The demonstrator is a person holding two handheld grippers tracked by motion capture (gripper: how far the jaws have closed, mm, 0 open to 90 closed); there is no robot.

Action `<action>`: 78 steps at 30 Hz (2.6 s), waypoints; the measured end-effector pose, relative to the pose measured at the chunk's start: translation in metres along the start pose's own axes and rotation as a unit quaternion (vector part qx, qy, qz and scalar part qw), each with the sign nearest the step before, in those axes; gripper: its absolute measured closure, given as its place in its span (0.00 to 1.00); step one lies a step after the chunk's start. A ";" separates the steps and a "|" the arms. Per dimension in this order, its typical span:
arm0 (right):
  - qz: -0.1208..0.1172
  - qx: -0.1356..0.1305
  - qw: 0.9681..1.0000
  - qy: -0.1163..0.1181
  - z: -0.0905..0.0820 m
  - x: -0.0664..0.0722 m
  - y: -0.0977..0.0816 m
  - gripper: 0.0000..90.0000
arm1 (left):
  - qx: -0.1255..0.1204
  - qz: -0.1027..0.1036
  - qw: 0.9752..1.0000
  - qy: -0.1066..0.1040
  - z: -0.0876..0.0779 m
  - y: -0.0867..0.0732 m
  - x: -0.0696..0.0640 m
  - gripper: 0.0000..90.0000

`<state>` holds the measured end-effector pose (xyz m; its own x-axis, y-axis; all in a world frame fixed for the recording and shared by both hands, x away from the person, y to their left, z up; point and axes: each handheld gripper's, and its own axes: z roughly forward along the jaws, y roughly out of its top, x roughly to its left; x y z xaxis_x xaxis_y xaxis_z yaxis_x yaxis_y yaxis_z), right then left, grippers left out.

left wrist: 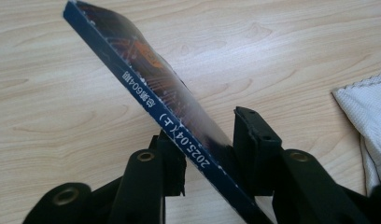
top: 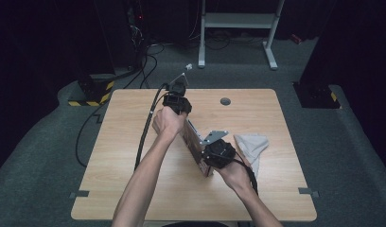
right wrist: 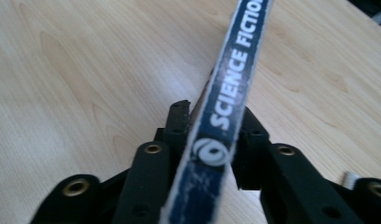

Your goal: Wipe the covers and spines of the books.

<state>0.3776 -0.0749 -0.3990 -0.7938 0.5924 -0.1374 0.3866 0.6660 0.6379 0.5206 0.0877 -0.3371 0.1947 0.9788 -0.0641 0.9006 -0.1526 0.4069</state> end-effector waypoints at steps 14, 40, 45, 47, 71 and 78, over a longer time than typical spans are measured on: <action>-0.011 0.026 0.999 0.033 0.016 -0.003 -0.013 0.43 | -0.011 0.009 1.000 -0.027 -0.007 0.006 -0.001 0.81; 0.009 0.082 0.996 0.033 0.024 -0.048 -0.069 0.53 | -0.010 0.201 0.980 -0.006 -0.034 -0.005 0.001 0.93; -0.001 0.065 0.997 0.038 0.021 -0.051 -0.072 0.55 | 0.002 0.249 0.969 -0.012 -0.038 -0.010 -0.001 0.93; -0.007 0.055 0.998 0.042 0.018 -0.054 -0.074 0.58 | 0.008 0.273 0.962 -0.013 -0.038 -0.013 -0.004 0.93; -0.060 0.010 0.995 0.083 -0.011 -0.080 -0.074 0.52 | 0.041 0.465 0.879 -0.092 -0.049 -0.050 -0.052 0.93; -0.071 -0.008 0.994 0.085 -0.016 -0.085 -0.057 0.48 | 0.046 0.492 0.864 -0.100 -0.052 -0.057 -0.057 0.93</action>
<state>0.4155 -0.1704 -0.4112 -0.9083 0.4065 -0.0987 0.2578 0.7298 0.6332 0.4383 0.0472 -0.3093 0.9381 0.3279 0.1118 0.2870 -0.9163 0.2795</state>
